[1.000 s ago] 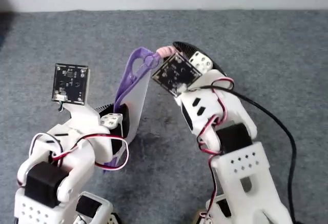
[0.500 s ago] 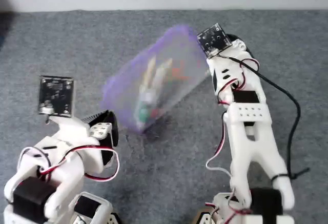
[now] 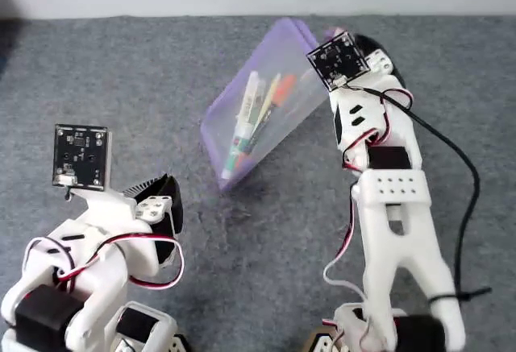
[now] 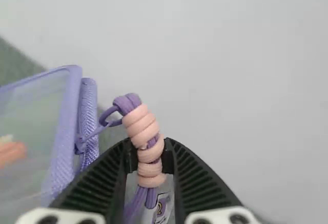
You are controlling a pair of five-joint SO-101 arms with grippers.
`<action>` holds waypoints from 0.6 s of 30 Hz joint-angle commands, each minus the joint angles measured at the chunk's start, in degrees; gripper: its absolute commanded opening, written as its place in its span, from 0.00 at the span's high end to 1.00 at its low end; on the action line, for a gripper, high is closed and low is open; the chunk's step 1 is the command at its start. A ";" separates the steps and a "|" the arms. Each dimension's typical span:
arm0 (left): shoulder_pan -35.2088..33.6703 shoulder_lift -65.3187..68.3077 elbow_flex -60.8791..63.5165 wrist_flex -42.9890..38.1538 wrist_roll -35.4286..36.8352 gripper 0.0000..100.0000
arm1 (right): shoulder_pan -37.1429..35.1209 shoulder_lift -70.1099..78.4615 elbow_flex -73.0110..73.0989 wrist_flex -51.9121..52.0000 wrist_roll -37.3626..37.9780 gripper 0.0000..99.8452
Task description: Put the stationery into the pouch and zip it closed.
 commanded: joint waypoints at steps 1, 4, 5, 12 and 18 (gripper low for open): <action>-0.18 -0.09 -0.31 -0.70 -0.26 0.99 | -3.12 -9.10 -3.08 1.36 -2.55 0.99; -0.18 -0.09 -0.57 -2.37 -0.18 0.98 | -7.34 -14.55 -3.08 5.05 -3.16 0.99; -0.18 -0.09 -0.57 -3.16 -0.18 0.98 | -8.75 -16.13 -3.08 6.11 -3.16 0.99; -0.26 -0.09 -0.40 -4.66 0.09 0.82 | -14.20 -25.27 -3.08 17.45 -2.81 0.99; -2.99 0.26 -0.31 -4.66 -0.18 0.73 | -13.93 -30.99 -2.90 29.32 -2.73 0.99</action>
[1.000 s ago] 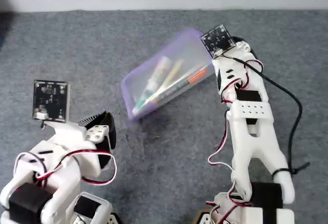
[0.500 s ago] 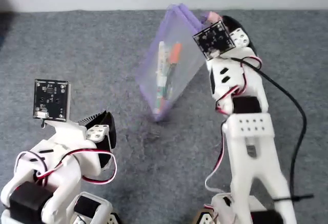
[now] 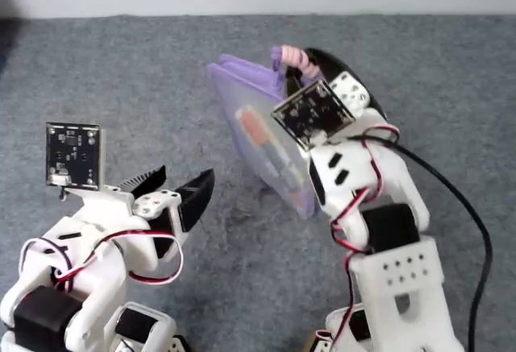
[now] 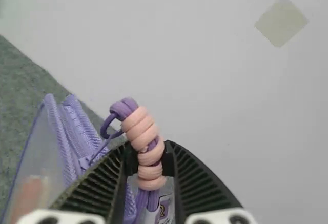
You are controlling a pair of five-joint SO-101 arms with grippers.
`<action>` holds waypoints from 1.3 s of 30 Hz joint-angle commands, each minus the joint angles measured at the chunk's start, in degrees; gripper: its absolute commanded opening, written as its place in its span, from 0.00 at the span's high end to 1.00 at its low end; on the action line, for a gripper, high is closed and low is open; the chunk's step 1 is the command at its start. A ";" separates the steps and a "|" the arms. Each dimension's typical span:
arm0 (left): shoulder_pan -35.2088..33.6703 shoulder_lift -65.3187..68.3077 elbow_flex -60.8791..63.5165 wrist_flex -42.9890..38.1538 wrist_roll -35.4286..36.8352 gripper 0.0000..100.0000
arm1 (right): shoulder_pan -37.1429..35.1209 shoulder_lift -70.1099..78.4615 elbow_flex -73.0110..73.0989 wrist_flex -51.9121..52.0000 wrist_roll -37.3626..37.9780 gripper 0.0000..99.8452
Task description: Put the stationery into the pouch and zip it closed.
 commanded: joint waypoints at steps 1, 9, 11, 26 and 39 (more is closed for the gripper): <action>-1.58 0.35 -0.31 -1.41 -0.26 0.72 | -0.04 -5.05 -2.90 5.49 -0.44 0.99; -1.32 0.44 1.45 -1.49 -3.87 0.72 | -0.31 -14.73 -2.90 22.37 -0.44 0.99; -1.32 0.35 2.51 -1.49 -4.48 0.72 | -0.31 -17.01 -2.81 26.07 -0.44 0.99; -1.23 -0.09 9.45 -6.77 -17.23 0.72 | -4.53 -31.25 -1.93 51.47 3.96 0.99; 1.58 -0.09 10.51 -6.33 -23.38 0.73 | 0.66 -50.68 12.31 54.20 11.25 0.99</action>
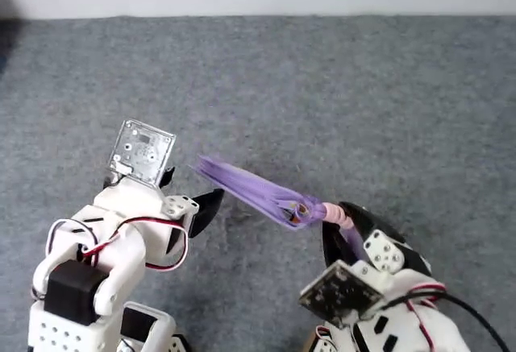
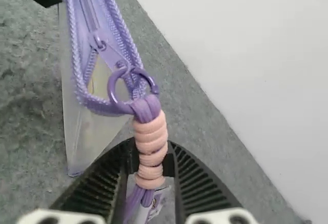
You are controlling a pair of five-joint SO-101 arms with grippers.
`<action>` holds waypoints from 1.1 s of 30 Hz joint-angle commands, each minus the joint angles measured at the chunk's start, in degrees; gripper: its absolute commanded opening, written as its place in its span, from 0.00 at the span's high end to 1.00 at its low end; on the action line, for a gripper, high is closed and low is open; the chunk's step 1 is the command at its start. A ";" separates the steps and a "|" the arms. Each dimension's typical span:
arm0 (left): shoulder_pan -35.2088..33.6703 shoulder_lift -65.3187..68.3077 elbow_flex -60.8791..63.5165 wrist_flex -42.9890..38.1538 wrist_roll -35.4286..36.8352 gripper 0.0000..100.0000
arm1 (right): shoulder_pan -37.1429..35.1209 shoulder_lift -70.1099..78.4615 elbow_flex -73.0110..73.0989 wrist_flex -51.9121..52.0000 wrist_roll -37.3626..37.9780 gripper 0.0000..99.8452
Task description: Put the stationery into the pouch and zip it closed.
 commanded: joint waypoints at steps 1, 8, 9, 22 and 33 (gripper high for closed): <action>3.60 -0.97 -0.84 -0.88 -1.05 0.73 | 0.84 -2.42 2.02 -1.27 0.53 0.99; 11.78 -2.90 -0.31 -1.32 -0.79 0.73 | 0.84 -2.51 2.20 -5.85 0.53 0.99; 11.78 -2.90 -0.31 -1.67 -0.79 0.73 | 0.84 -2.51 2.20 -5.85 0.53 0.99; 15.47 -5.63 3.12 -2.73 -1.05 0.87 | 5.76 -2.51 7.65 -19.65 0.44 0.99; -0.62 -17.32 3.91 -2.90 -5.01 0.86 | 5.67 -3.12 7.74 -19.65 0.35 0.99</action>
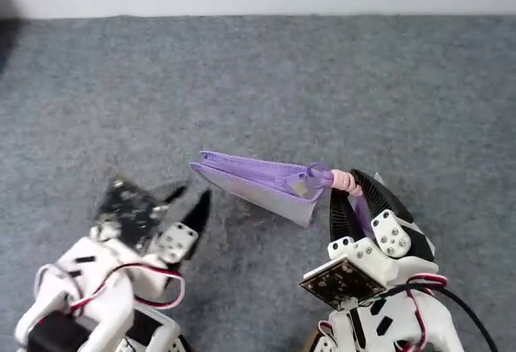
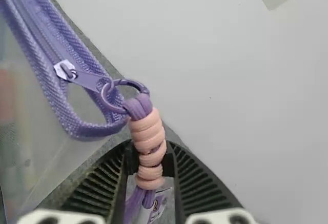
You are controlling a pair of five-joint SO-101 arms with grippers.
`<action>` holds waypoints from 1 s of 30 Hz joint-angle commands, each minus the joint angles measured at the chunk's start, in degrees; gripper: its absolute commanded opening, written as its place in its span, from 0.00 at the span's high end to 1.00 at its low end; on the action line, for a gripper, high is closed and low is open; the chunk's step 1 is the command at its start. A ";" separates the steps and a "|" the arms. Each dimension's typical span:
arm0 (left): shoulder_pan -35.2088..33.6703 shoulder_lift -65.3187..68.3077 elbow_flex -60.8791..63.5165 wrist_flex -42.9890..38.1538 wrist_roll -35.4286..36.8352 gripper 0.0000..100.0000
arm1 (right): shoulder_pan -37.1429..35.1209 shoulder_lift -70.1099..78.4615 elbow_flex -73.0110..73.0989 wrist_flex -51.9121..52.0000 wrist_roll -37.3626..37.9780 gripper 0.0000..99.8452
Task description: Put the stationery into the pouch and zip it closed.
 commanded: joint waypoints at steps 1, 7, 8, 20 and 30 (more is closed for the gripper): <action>-8.70 -1.41 0.48 -1.14 -2.73 0.83 | 0.31 -0.75 -0.18 -1.45 0.09 0.99; -12.48 -1.67 4.00 -1.23 -2.73 0.67 | -5.85 -0.75 -0.09 -1.71 0.62 0.99; -12.40 -1.58 4.53 -1.32 -2.73 0.67 | -6.99 -0.75 0.00 -1.80 0.79 0.99; -7.91 -1.41 13.76 -15.12 -3.08 0.67 | -8.22 -0.84 0.62 -1.45 3.43 0.99; 2.46 -1.58 14.64 -15.21 -3.16 0.67 | -8.22 -0.84 0.62 -1.45 3.52 0.99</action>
